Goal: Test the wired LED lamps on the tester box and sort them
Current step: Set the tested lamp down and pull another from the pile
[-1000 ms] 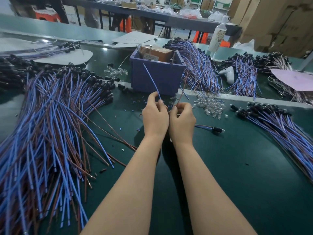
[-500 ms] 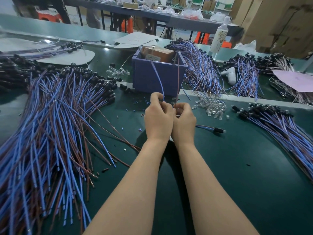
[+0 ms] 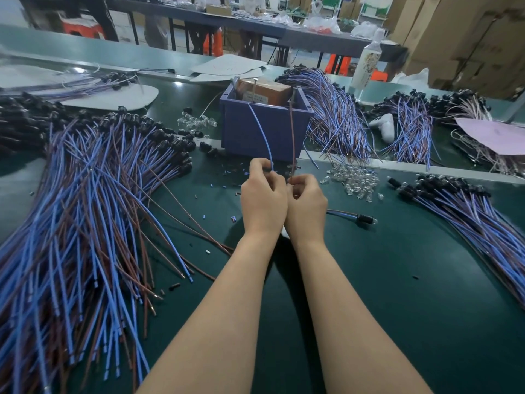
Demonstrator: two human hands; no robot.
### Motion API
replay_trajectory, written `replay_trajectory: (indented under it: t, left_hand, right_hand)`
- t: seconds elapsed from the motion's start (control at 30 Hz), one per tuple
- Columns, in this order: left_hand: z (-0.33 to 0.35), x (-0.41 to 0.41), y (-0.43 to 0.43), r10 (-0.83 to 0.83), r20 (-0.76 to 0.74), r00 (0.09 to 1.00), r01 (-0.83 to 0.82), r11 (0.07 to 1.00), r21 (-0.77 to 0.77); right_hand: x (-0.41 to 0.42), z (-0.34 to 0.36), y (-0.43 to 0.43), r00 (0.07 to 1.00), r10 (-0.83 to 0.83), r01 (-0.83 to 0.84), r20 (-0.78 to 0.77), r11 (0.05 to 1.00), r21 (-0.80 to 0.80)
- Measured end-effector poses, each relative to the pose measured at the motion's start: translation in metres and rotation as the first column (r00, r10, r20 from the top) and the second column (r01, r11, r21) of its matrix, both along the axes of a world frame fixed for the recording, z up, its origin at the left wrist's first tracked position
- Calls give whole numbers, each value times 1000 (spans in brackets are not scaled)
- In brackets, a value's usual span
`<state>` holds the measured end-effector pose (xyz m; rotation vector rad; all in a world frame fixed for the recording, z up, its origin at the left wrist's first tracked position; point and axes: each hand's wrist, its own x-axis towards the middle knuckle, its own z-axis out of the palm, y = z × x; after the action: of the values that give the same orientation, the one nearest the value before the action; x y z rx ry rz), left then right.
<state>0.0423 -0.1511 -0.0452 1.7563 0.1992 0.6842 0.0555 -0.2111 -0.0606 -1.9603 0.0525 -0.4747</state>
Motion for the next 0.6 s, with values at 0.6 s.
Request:
replay_trajectory:
  t: [0.6]
  left_hand:
    - [-4, 5, 0, 8, 2, 1000, -8, 1000, -4]
  right_hand:
    - [-2, 3, 0, 1000, -11, 11, -23, 1000, 14]
